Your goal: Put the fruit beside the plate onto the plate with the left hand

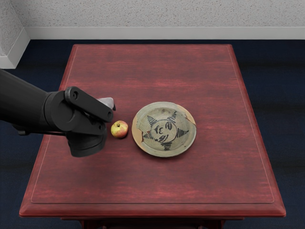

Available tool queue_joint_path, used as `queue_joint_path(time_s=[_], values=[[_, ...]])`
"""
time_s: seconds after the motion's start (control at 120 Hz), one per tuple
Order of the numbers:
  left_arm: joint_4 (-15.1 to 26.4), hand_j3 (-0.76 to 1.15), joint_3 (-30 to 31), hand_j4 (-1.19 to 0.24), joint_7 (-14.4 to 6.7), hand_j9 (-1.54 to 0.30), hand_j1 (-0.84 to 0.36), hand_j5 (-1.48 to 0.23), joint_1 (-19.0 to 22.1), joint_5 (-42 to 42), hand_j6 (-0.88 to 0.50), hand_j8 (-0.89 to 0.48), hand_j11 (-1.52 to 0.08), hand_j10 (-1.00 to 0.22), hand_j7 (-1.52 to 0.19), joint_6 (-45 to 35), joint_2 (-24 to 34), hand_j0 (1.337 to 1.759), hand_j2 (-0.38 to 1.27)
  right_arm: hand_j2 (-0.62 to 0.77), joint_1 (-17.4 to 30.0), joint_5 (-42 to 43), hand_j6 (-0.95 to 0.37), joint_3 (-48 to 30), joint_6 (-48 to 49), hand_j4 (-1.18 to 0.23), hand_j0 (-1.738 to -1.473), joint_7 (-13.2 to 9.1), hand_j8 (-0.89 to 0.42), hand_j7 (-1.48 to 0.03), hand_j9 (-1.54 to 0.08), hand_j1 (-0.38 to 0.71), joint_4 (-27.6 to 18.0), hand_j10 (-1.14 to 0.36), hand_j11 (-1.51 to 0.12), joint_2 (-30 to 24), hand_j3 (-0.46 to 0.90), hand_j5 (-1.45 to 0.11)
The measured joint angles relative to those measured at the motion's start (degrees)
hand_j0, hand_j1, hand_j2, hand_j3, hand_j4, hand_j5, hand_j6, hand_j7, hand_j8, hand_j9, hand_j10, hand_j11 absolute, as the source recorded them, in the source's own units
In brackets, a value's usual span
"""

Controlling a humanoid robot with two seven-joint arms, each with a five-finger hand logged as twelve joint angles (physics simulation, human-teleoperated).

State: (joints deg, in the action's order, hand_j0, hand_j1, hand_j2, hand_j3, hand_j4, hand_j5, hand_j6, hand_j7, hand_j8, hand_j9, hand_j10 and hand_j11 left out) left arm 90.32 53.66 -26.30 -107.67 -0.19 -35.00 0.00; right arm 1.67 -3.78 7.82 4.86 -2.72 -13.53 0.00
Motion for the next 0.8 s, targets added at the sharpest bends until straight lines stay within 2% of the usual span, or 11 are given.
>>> queue_joint_path(time_s=[0.542,0.8], values=[[0.0,0.00,-0.9,-0.33,0.3,-0.43,-0.05,-0.43,0.4,1.2,-0.33,-0.33,-0.43,-0.33,-0.43,0.0,0.0,1.658,0.07,0.00,0.0,0.0,-0.01,0.0,0.0,-0.01,-1.658,0.0,-0.01,-0.02,-0.02,-0.33,0.0,-0.01,-0.02,0.0,0.00,-0.02],[0.2,0.00,-3.9,-0.33,0.4,-0.42,-0.04,-0.42,1.2,3.1,-0.33,-0.33,-0.42,-0.33,-0.42,0.0,0.0,1.658,0.07,0.00,0.0,0.0,-0.01,0.0,0.0,-0.01,-1.658,0.0,-0.01,-0.02,-0.02,-0.33,0.0,-0.01,-0.02,0.0,0.00,-0.02]])
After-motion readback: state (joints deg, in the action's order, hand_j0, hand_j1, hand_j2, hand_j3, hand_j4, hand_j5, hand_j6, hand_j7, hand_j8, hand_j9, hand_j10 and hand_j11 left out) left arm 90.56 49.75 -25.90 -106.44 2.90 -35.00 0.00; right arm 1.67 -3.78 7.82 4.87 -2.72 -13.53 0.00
